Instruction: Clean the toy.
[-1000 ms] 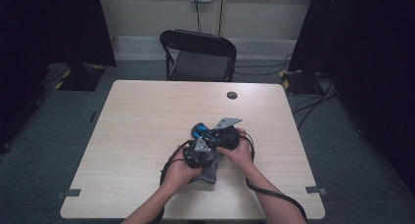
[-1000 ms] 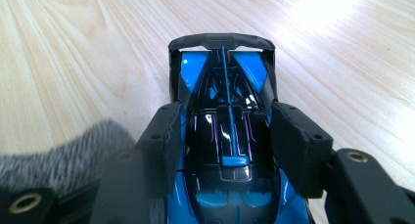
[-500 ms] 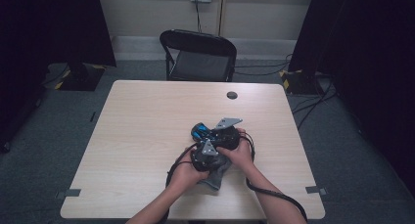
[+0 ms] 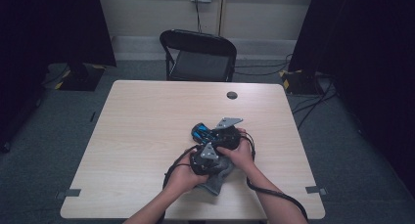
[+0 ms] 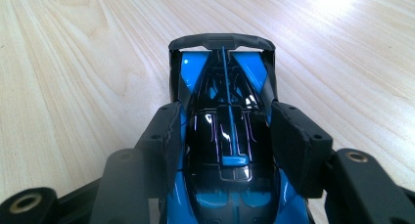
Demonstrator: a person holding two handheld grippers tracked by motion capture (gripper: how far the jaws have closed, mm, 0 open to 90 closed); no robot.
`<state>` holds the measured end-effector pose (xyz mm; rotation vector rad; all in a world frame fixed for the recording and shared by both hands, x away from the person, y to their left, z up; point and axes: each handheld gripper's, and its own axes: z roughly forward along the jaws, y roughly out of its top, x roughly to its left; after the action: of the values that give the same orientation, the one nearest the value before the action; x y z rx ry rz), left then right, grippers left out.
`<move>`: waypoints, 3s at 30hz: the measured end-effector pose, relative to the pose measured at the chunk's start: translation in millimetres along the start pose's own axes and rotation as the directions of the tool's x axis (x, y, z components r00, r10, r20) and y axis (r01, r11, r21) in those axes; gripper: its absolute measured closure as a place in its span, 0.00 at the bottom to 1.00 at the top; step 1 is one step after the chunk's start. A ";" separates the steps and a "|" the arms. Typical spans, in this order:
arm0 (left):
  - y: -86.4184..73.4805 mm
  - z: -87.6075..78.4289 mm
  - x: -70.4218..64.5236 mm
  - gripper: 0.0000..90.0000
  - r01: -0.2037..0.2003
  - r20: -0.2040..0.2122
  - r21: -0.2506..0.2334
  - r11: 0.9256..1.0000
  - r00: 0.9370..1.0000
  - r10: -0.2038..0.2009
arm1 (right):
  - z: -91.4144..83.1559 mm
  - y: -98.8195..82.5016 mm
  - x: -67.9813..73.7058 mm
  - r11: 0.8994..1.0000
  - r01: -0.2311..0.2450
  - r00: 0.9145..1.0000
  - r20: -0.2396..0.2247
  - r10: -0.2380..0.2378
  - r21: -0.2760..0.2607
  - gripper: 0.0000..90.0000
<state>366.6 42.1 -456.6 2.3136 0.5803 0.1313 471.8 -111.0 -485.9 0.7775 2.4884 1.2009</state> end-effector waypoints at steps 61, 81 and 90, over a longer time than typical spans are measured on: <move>-34.3 -23.5 86.2 0.88 0.213 -0.280 0.028 0.977 0.940 -0.197 | -0.7 -0.4 1.0 1.000 0.012 1.000 0.004 -0.012 0.002 0.52; -26.9 -16.7 72.6 0.89 0.179 -0.242 0.027 0.983 0.956 -0.168 | -1.0 -0.3 1.1 1.000 0.010 1.000 0.006 -0.010 0.004 0.52; -19.6 -9.9 62.1 0.89 0.149 -0.215 0.040 0.988 0.967 -0.137 | -1.0 -0.3 1.1 1.000 0.010 1.000 0.006 -0.010 0.004 0.52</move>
<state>412.2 88.3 -467.5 2.3177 0.8665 0.2996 470.3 -111.2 -485.5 0.7678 2.4876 1.1884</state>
